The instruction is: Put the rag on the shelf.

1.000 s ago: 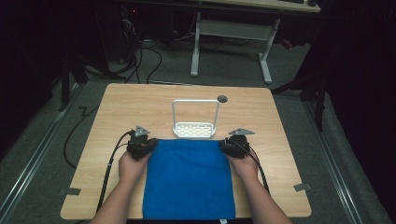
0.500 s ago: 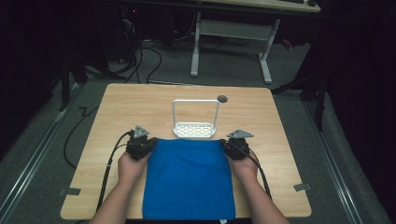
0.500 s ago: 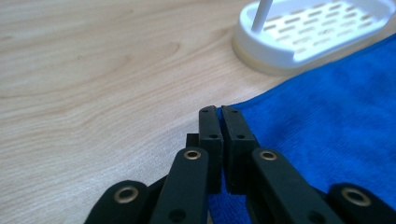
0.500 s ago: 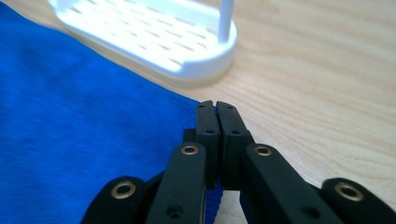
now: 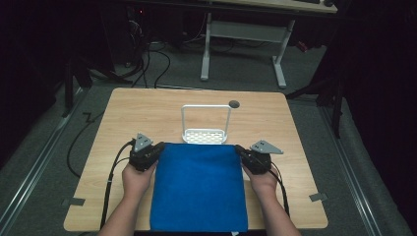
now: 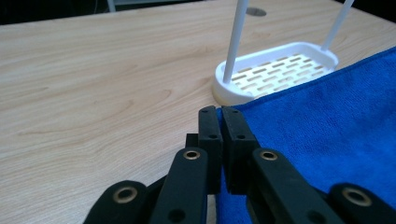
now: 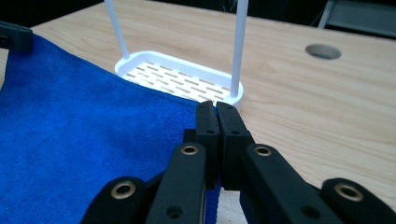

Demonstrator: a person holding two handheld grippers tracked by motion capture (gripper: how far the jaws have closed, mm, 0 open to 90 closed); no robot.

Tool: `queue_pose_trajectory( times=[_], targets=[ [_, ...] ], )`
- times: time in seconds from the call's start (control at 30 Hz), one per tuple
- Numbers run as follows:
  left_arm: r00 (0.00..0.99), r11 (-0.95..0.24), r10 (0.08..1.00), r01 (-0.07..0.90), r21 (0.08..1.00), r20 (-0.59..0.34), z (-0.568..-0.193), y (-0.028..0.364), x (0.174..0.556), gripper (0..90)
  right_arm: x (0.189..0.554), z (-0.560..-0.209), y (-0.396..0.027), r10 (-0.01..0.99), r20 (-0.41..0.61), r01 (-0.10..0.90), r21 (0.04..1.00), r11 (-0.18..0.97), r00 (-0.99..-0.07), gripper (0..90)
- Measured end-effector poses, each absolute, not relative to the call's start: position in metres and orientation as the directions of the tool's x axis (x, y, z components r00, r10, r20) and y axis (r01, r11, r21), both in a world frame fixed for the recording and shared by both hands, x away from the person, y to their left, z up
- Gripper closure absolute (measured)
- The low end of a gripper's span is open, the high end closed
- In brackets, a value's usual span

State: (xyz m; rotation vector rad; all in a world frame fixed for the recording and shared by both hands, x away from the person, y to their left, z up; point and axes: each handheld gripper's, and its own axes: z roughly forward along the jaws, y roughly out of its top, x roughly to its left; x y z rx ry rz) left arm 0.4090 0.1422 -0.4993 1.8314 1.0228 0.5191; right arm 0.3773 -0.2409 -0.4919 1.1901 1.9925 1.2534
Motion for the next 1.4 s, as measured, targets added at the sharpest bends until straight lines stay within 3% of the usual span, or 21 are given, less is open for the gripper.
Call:
queue_pose_trajectory(
  times=[0.37,1.4],
  targets=[
    [0.576,-0.177,0.816,0.334,0.926,-0.052,-0.476,0.145,0.389,87.5,0.354,-0.473,-0.235,0.863,-0.024,0.321,0.923,0.213,-0.504,89.1],
    [0.596,-0.083,0.803,0.094,0.992,0.010,-0.401,0.154,0.346,87.9,0.309,-0.396,-0.241,0.872,-0.085,0.052,0.991,0.126,-0.483,89.1]
  ],
)
